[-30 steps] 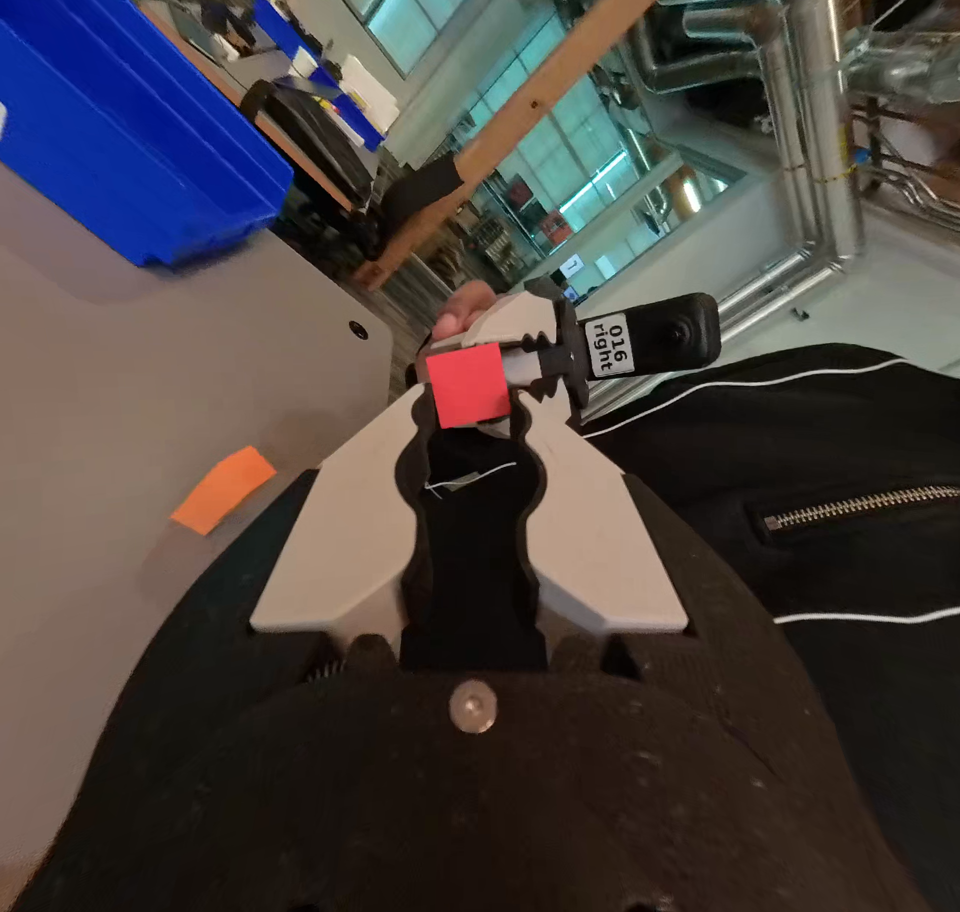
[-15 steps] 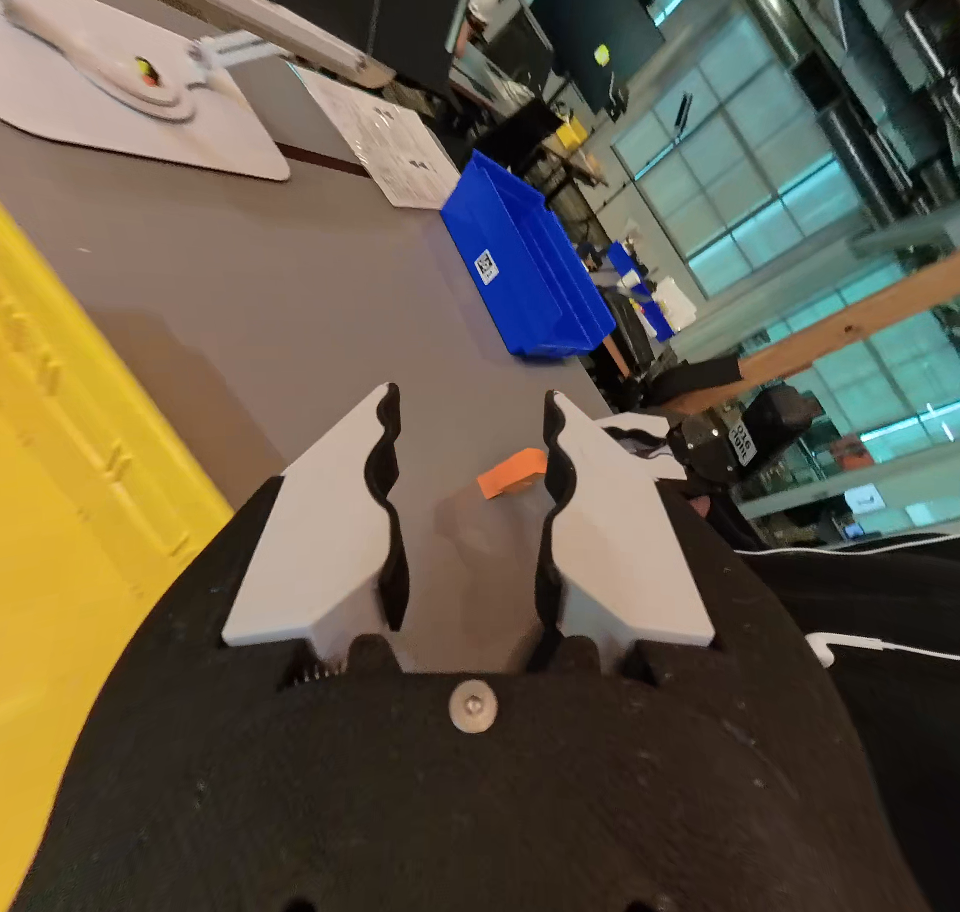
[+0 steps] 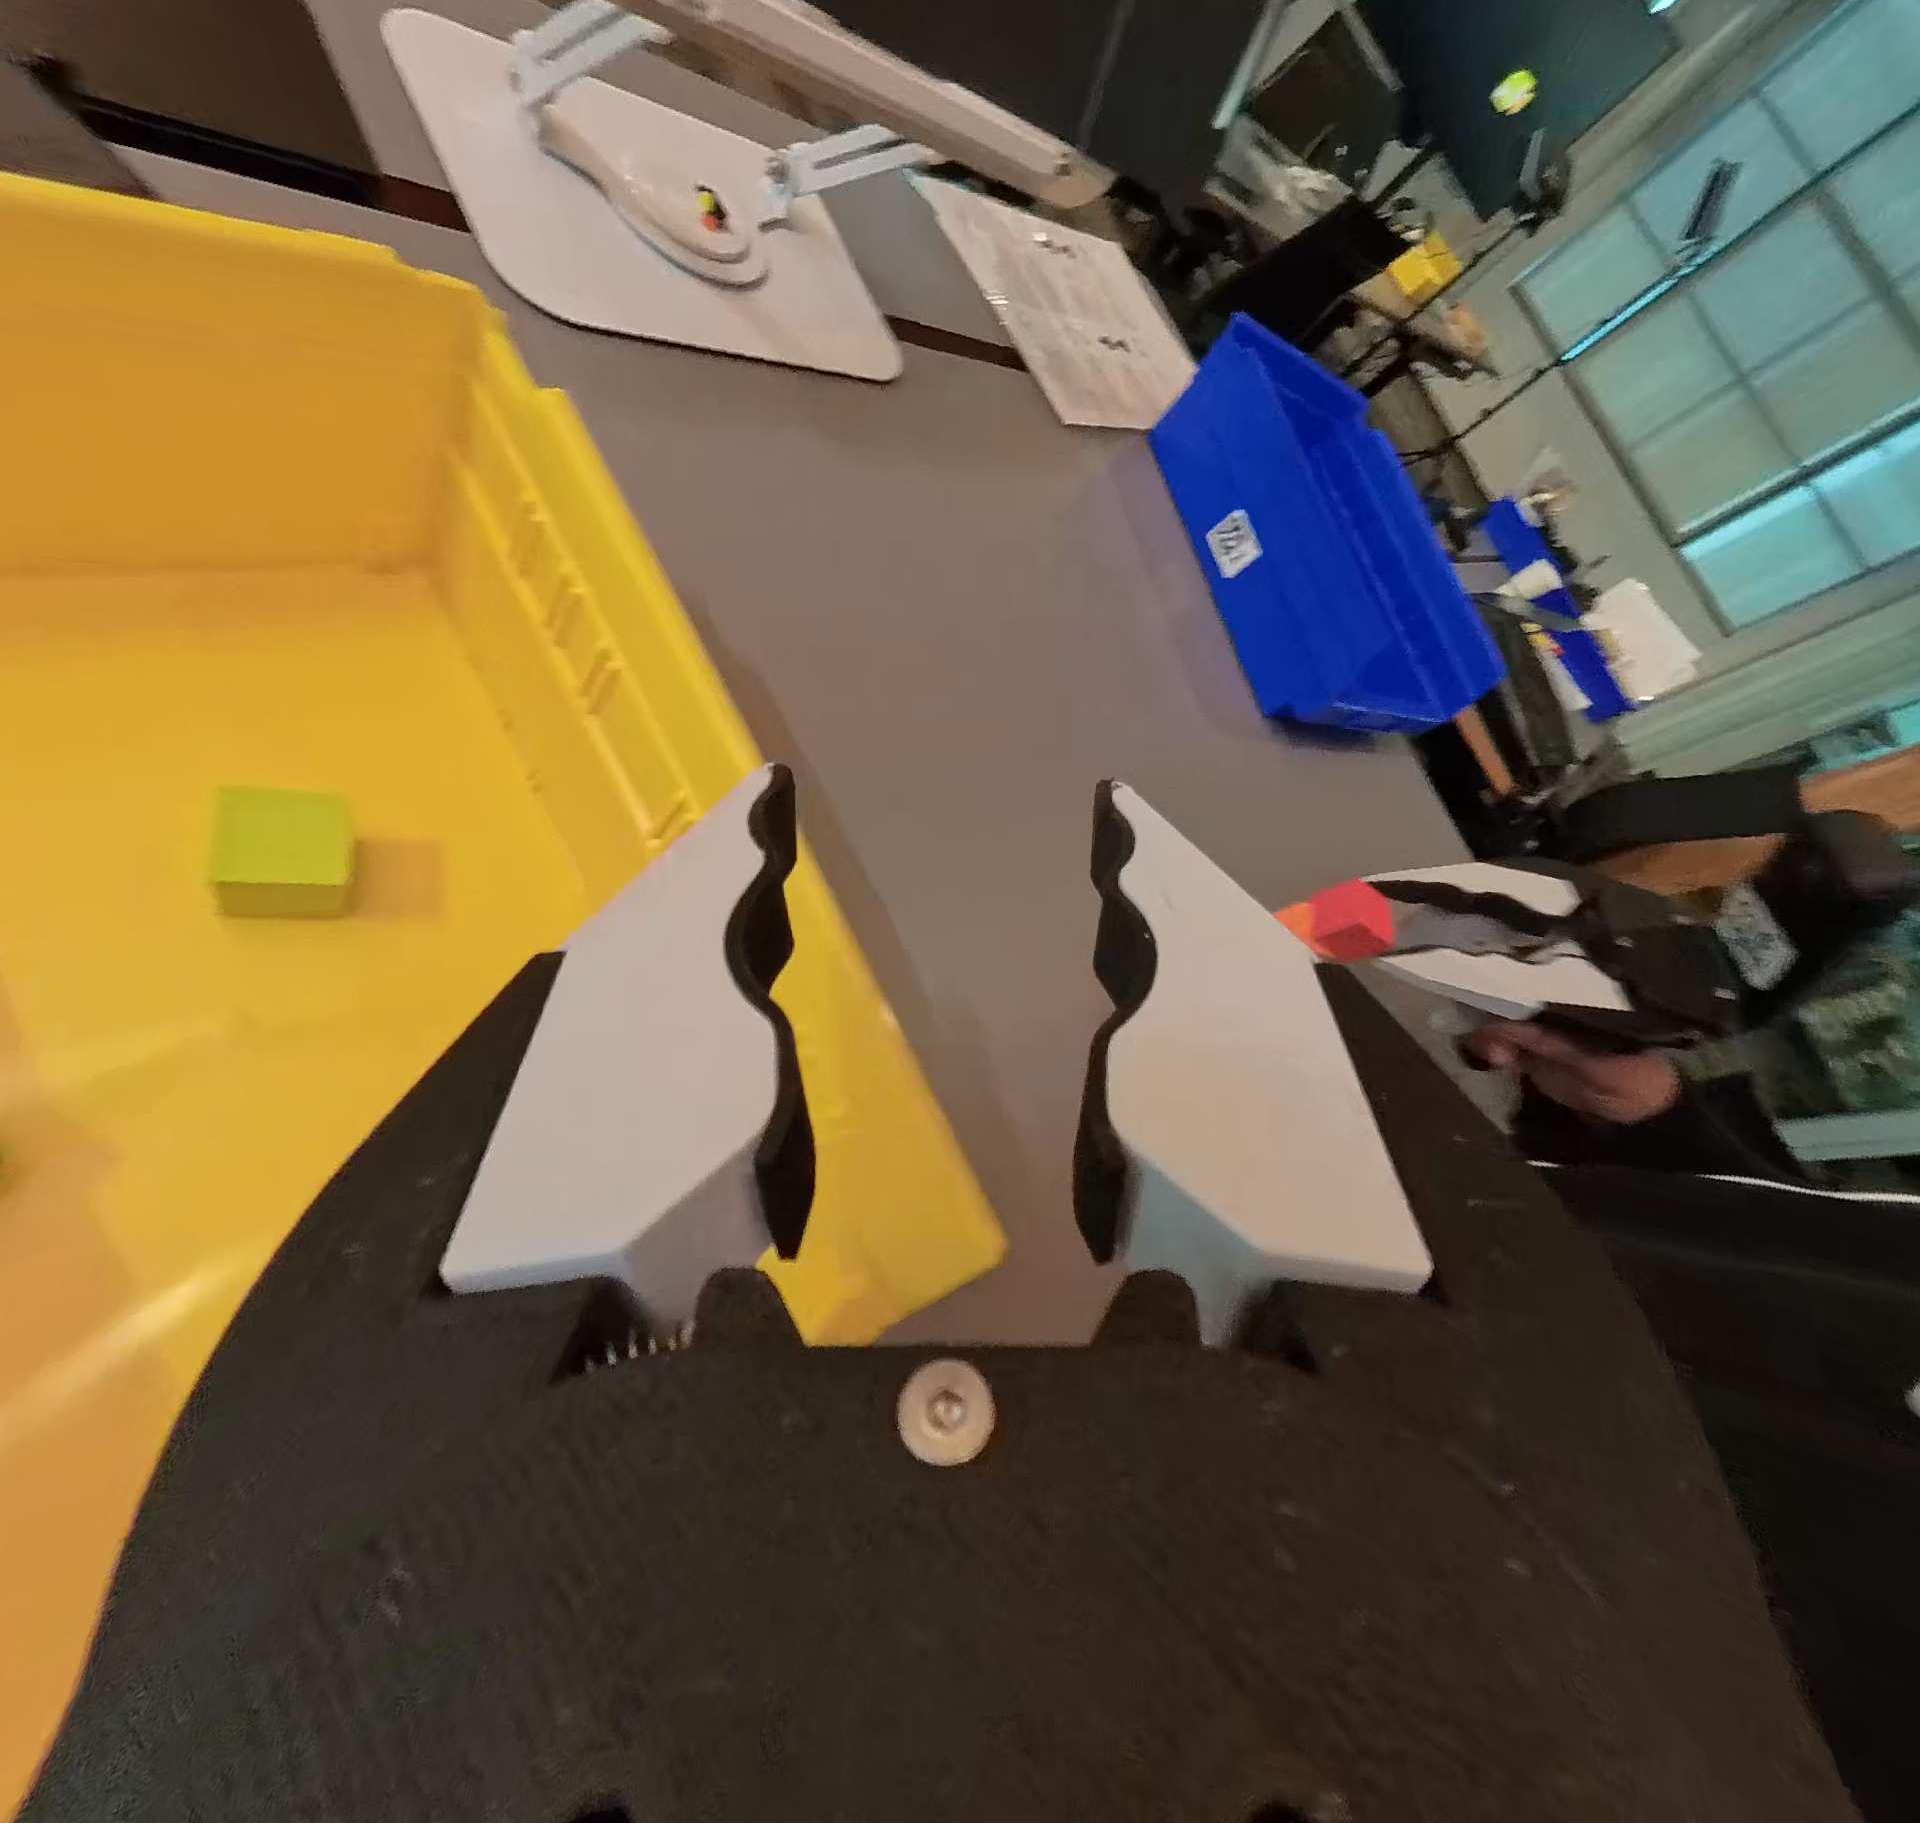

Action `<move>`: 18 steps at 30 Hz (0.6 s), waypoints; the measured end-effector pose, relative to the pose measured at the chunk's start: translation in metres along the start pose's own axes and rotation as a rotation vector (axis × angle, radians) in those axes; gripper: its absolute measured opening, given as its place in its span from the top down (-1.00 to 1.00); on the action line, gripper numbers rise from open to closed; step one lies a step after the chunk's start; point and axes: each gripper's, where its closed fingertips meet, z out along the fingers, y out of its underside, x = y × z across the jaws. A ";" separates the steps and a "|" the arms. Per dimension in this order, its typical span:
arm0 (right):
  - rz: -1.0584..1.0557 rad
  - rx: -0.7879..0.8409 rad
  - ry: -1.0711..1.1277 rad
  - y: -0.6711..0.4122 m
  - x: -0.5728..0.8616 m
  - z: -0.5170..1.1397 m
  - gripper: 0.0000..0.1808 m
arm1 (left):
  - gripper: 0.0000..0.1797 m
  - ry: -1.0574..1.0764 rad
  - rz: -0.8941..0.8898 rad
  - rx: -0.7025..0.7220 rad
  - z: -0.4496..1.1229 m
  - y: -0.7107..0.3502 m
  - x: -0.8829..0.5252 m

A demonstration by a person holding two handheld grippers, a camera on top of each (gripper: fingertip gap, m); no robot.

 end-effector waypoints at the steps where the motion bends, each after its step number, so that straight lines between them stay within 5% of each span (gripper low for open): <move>1: 0.003 0.004 0.006 -0.001 0.000 -0.002 0.57 | 0.40 -0.042 0.012 -0.004 -0.002 0.000 -0.010; 13: 0.013 0.086 0.109 -0.017 0.012 -0.024 0.56 | 0.42 -0.615 0.291 -0.419 0.021 0.044 -0.170; 16: -0.015 0.092 0.124 -0.024 0.011 -0.025 0.56 | 0.73 -0.595 0.306 -0.478 0.035 0.050 -0.171; 18: -0.055 0.093 0.143 -0.032 0.008 -0.027 0.56 | 0.74 -0.607 0.342 -0.446 0.031 0.038 -0.161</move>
